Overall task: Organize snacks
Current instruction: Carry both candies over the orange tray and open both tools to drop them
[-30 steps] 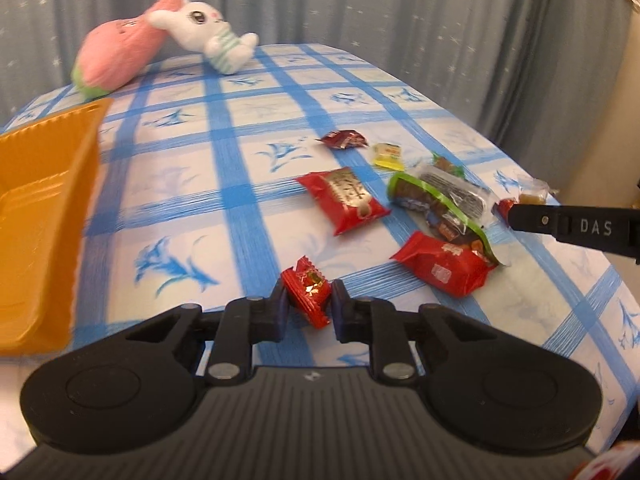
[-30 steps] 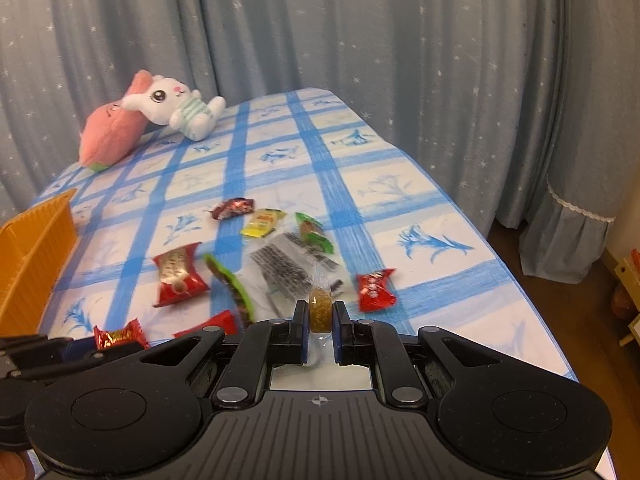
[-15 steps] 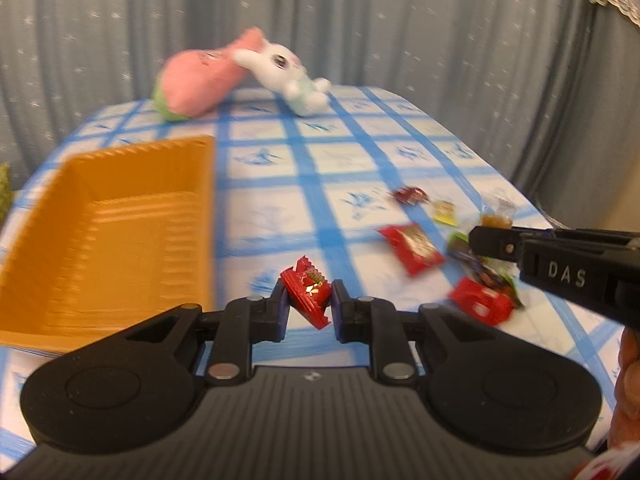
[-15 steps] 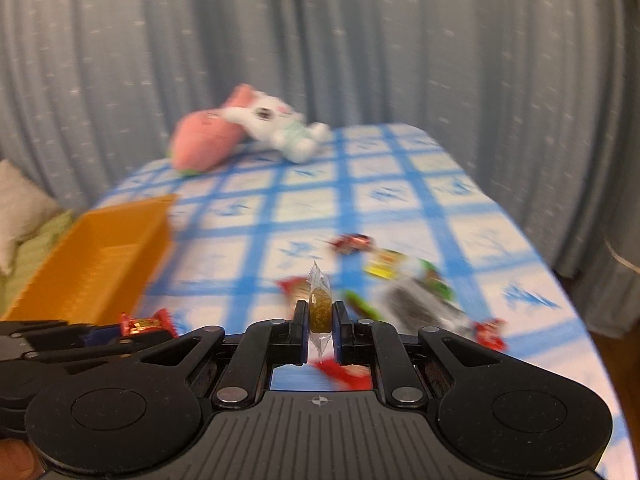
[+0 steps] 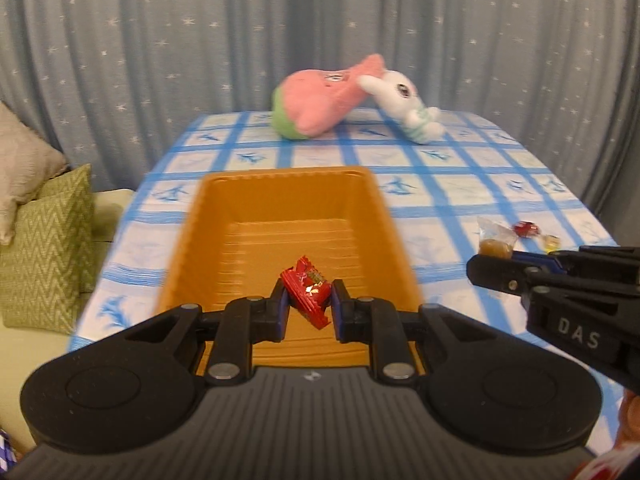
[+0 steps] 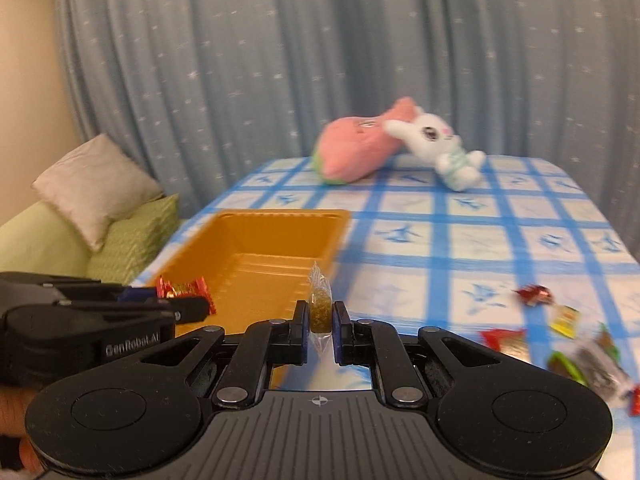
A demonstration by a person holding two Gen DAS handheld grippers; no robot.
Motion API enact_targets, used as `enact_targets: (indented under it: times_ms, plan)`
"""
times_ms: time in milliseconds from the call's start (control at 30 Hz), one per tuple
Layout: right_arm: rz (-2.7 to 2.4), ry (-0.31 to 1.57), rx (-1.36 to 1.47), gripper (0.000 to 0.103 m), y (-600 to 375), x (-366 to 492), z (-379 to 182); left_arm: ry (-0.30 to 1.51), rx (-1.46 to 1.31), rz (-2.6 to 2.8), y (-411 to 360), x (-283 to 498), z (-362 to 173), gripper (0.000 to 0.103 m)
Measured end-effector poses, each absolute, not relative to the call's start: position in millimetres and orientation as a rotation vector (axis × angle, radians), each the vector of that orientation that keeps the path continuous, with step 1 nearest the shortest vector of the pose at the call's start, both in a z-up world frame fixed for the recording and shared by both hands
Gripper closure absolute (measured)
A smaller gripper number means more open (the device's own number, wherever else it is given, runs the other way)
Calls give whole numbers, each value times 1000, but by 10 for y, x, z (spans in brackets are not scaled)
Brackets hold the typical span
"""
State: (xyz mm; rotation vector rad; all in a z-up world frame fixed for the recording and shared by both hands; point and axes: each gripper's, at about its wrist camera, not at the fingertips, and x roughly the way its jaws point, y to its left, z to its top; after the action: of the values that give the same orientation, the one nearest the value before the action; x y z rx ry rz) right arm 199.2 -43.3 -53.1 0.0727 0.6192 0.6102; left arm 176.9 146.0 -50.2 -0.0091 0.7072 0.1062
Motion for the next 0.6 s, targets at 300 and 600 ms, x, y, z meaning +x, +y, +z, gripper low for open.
enact_targets:
  times_ms: [300, 600]
  plan:
    - [706, 629, 19, 92, 66, 2154, -607, 729, -15, 135, 1863, 1847, -647, 84]
    - [732, 664, -19, 92, 266, 2200, -750, 752, -26, 129, 1980, 1909, -832, 84]
